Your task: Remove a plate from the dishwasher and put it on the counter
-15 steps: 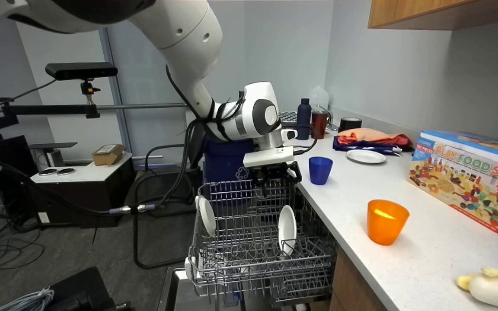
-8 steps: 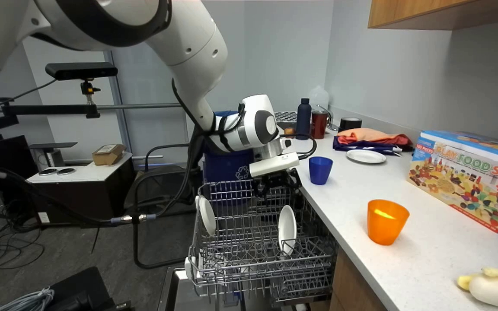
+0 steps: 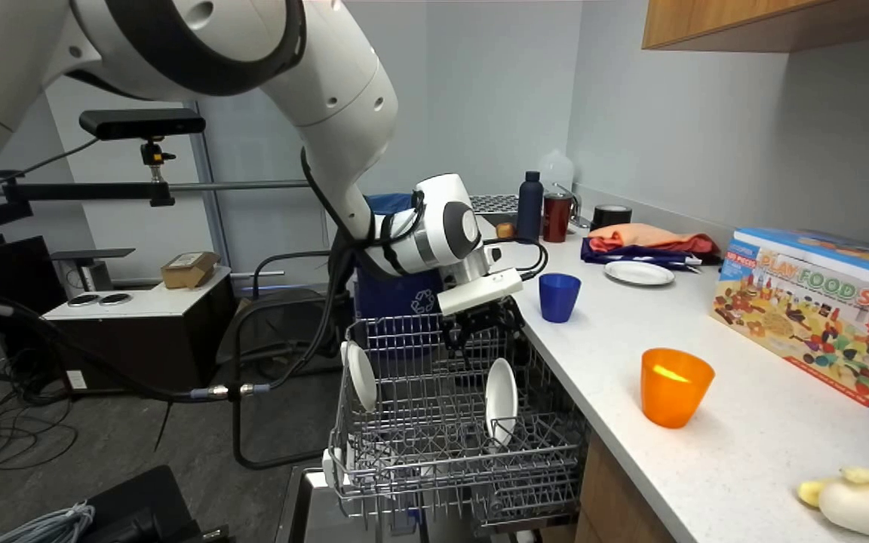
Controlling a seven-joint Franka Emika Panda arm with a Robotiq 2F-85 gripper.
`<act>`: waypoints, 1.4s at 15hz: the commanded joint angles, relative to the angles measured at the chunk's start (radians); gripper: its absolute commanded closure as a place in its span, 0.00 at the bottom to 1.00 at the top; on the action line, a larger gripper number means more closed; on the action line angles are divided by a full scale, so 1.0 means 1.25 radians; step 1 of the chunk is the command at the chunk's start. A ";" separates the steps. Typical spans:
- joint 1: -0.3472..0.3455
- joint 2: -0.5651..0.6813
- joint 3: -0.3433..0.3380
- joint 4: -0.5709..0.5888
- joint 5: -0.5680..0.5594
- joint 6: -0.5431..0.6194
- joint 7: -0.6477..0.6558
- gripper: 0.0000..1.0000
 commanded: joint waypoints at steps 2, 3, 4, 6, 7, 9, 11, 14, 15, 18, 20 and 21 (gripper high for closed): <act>0.035 0.037 -0.041 0.030 -0.059 0.059 0.019 0.00; 0.037 0.042 -0.043 0.030 -0.065 0.067 0.020 0.00; 0.039 0.046 -0.045 0.031 -0.070 0.073 0.020 0.00; 0.040 0.056 -0.046 0.034 -0.072 0.075 0.020 0.00; 0.042 0.060 -0.048 0.036 -0.073 0.077 0.022 0.00; 0.042 0.069 -0.049 0.041 -0.071 0.073 0.022 0.00; 0.044 0.078 -0.052 0.043 -0.072 0.073 0.026 0.00; 0.045 0.092 -0.053 0.050 -0.070 0.073 0.028 0.00; 0.046 0.097 -0.053 0.052 -0.071 0.075 0.025 0.00; 0.051 0.114 -0.055 0.063 -0.075 0.079 0.025 0.00; 0.055 0.123 -0.057 0.072 -0.076 0.079 0.024 0.00; 0.056 0.124 -0.058 0.077 -0.076 0.078 0.024 0.00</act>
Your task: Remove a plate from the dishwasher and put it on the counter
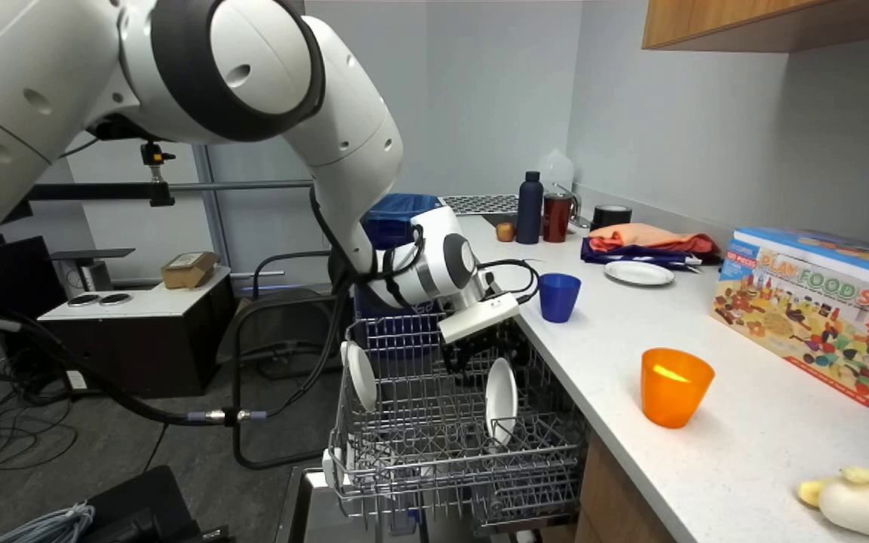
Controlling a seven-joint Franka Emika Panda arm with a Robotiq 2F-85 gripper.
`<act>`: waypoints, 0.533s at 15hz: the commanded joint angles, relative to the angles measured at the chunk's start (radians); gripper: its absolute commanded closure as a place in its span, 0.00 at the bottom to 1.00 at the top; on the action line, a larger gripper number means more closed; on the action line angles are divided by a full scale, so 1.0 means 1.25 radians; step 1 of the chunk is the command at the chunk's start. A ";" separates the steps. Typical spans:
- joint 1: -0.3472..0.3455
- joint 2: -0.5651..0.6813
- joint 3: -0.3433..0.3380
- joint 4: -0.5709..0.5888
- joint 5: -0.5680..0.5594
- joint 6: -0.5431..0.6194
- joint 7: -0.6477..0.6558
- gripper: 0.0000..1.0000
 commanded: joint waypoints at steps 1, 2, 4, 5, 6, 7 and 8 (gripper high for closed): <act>0.017 0.034 -0.018 0.041 -0.023 0.013 0.017 0.00; 0.018 0.036 -0.021 0.045 -0.024 0.012 0.017 0.12; 0.019 0.041 -0.027 0.053 -0.026 0.011 0.019 0.20; 0.019 0.043 -0.031 0.058 -0.028 0.010 0.023 0.09; 0.020 0.047 -0.033 0.061 -0.028 0.008 0.025 0.06; 0.020 0.051 -0.036 0.065 -0.028 0.007 0.027 0.03; 0.020 0.055 -0.037 0.067 -0.027 0.005 0.030 0.00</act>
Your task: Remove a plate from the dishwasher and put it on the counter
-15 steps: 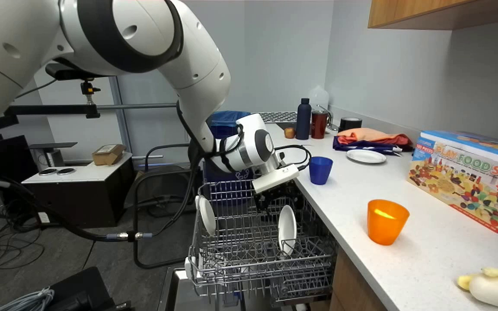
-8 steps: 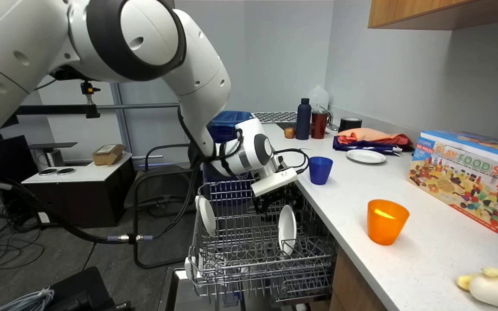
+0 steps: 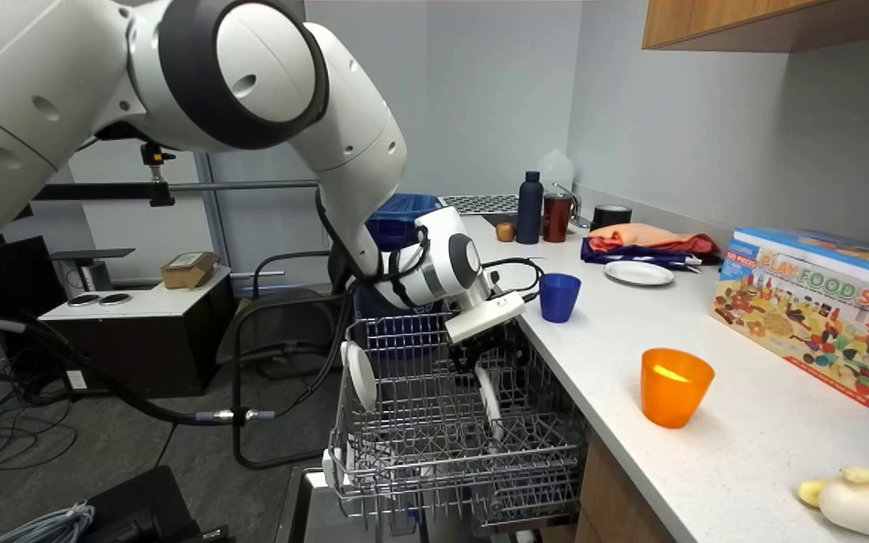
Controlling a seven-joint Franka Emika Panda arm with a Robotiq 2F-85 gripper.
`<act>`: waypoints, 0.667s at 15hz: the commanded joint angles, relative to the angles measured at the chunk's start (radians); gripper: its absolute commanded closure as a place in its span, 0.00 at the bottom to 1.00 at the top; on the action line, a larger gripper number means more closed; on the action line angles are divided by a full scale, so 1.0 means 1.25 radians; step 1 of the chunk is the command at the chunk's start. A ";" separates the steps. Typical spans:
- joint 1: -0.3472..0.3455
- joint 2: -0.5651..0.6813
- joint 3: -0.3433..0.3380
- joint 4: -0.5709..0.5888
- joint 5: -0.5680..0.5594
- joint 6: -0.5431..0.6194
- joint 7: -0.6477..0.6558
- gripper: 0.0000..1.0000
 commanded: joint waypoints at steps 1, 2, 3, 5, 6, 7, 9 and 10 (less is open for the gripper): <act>0.015 0.040 -0.021 0.040 -0.021 0.005 0.031 0.00; 0.015 0.045 -0.022 0.044 -0.020 0.004 0.034 0.00; 0.015 0.050 -0.022 0.049 -0.019 0.002 0.036 0.00; 0.014 0.055 -0.018 0.054 -0.016 0.000 0.032 0.26; 0.013 0.055 -0.016 0.054 -0.016 0.001 0.029 0.34; 0.015 0.055 -0.017 0.053 -0.018 0.004 0.030 0.42; 0.015 0.048 -0.012 0.048 -0.014 0.002 0.026 0.58; 0.014 0.045 -0.008 0.047 -0.011 -0.002 0.022 0.67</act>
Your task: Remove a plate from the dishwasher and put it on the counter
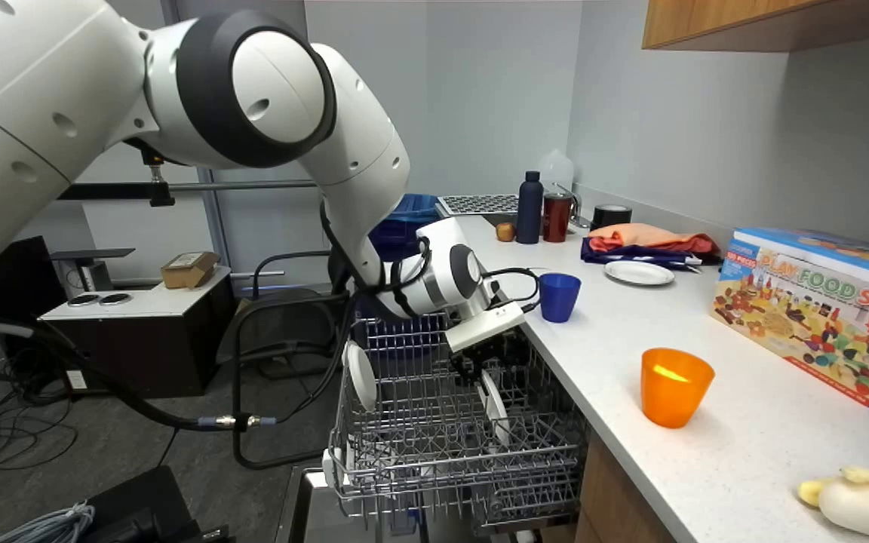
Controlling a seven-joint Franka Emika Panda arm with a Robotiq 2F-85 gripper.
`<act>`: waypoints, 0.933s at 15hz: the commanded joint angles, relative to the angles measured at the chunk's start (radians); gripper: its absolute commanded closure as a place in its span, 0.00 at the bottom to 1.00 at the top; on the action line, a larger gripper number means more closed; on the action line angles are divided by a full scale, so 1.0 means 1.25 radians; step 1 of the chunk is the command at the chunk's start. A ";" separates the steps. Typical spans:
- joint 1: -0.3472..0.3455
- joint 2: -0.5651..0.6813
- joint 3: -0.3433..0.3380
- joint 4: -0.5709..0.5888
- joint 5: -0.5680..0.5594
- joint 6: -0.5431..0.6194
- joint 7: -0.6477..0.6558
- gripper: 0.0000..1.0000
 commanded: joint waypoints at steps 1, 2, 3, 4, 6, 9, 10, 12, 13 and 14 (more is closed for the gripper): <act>0.009 0.002 0.000 0.016 -0.007 -0.002 0.005 0.73; 0.007 -0.005 0.006 0.012 -0.001 -0.006 0.002 0.80; 0.006 -0.010 0.010 0.010 0.002 -0.008 0.002 0.89; 0.005 -0.015 0.013 0.008 0.006 -0.010 0.001 0.95; 0.004 -0.020 0.014 0.009 0.007 -0.012 0.004 1.00; 0.000 -0.035 0.011 0.006 0.007 -0.006 0.007 0.99; -0.001 -0.042 0.012 0.005 0.008 -0.003 0.007 0.99; -0.004 -0.061 0.019 -0.002 0.014 0.002 0.003 0.98; -0.004 -0.070 0.021 -0.005 0.016 0.005 0.002 0.98; -0.006 -0.083 0.026 -0.011 0.019 0.009 -0.002 0.98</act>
